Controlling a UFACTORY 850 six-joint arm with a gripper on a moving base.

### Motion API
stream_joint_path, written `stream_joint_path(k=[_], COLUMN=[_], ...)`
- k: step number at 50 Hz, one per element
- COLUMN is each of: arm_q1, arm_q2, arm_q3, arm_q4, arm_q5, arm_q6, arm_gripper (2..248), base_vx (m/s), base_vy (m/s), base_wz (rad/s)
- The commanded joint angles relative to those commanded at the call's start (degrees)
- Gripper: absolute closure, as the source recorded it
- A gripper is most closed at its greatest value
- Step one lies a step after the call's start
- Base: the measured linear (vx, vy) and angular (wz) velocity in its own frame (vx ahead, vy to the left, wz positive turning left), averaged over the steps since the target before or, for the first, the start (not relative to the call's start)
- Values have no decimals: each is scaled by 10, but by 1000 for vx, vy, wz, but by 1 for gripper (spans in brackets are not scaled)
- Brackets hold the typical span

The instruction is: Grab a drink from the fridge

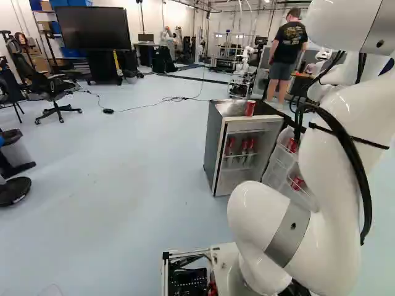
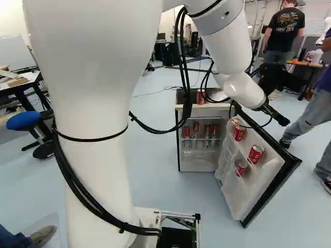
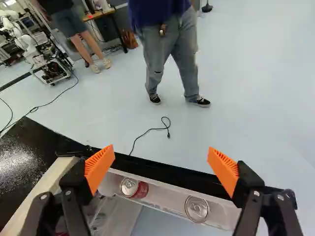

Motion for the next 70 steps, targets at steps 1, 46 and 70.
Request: stream_joint_path(k=[1, 46, 70], arm_q1=[-1, -39, -52], arm_q2=[-2, -100, -158], arm_q3=[-3, -126, -203], arm_q4=[3, 52, 52], arm_q5=[-4, -150, -218], arm_q6=[0, 0, 0], arm_gripper=[3, 3, 3], base_vx=[0, 0, 0], base_vy=[0, 0, 0], base_wz=[0, 0, 0])
